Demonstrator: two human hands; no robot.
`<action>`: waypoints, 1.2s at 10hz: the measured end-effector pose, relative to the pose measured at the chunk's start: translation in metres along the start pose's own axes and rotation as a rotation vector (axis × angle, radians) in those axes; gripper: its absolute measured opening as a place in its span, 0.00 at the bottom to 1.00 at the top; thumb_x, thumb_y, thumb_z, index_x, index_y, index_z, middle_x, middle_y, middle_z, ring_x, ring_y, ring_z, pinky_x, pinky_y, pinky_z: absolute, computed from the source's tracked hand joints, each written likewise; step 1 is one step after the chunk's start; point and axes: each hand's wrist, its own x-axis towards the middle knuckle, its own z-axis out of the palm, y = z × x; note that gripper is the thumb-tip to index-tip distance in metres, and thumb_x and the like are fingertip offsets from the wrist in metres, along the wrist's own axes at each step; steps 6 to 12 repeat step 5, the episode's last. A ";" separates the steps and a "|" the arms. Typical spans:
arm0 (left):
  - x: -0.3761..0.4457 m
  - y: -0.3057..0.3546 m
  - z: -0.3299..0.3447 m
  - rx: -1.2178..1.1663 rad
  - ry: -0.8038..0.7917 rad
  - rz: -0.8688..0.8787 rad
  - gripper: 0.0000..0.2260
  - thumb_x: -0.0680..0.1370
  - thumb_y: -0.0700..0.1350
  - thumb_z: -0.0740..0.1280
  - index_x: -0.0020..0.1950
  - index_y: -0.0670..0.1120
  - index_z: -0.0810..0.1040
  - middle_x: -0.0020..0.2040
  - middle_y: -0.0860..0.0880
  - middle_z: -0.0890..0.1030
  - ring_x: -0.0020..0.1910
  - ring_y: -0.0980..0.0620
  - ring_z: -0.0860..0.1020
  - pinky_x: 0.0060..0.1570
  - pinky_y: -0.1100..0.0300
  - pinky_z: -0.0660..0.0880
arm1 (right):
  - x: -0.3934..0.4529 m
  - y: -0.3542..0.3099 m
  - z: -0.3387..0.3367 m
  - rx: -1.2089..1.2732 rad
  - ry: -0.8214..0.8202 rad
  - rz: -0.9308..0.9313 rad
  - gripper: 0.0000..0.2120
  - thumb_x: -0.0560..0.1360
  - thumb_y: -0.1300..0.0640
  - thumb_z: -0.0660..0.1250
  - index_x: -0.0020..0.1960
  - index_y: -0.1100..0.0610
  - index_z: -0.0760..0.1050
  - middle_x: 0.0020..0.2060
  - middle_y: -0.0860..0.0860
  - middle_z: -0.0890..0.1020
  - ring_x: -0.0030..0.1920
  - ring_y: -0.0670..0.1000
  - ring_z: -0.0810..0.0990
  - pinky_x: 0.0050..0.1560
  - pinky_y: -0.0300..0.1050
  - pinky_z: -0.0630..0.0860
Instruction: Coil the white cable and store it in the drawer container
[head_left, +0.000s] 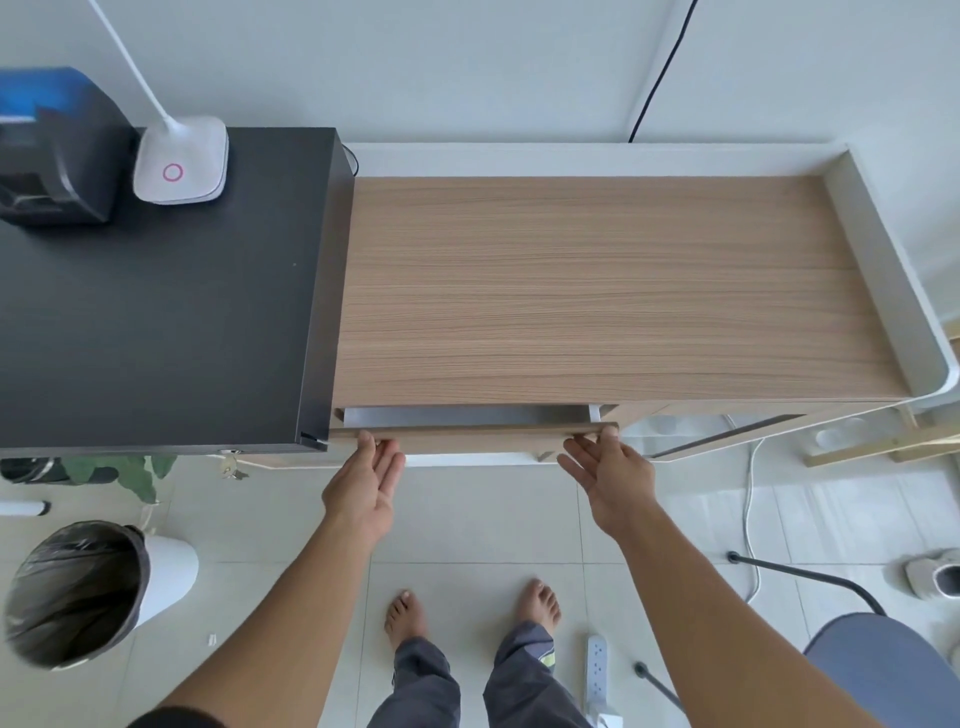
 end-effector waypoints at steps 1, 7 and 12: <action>0.004 0.003 0.011 -0.022 -0.021 -0.028 0.12 0.79 0.41 0.70 0.61 0.37 0.77 0.55 0.40 0.84 0.53 0.48 0.84 0.38 0.57 0.84 | 0.004 -0.004 0.011 0.017 -0.005 0.003 0.14 0.86 0.56 0.60 0.57 0.68 0.75 0.55 0.65 0.84 0.52 0.58 0.87 0.53 0.55 0.84; -0.012 0.010 0.038 0.483 -0.050 0.192 0.07 0.78 0.39 0.67 0.55 0.45 0.79 0.48 0.47 0.84 0.48 0.48 0.83 0.50 0.52 0.80 | -0.004 -0.024 0.039 -0.326 -0.041 -0.036 0.09 0.83 0.58 0.60 0.50 0.59 0.78 0.50 0.55 0.81 0.48 0.53 0.84 0.50 0.52 0.83; -0.012 0.010 0.038 0.483 -0.050 0.192 0.07 0.78 0.39 0.67 0.55 0.45 0.79 0.48 0.47 0.84 0.48 0.48 0.83 0.50 0.52 0.80 | -0.004 -0.024 0.039 -0.326 -0.041 -0.036 0.09 0.83 0.58 0.60 0.50 0.59 0.78 0.50 0.55 0.81 0.48 0.53 0.84 0.50 0.52 0.83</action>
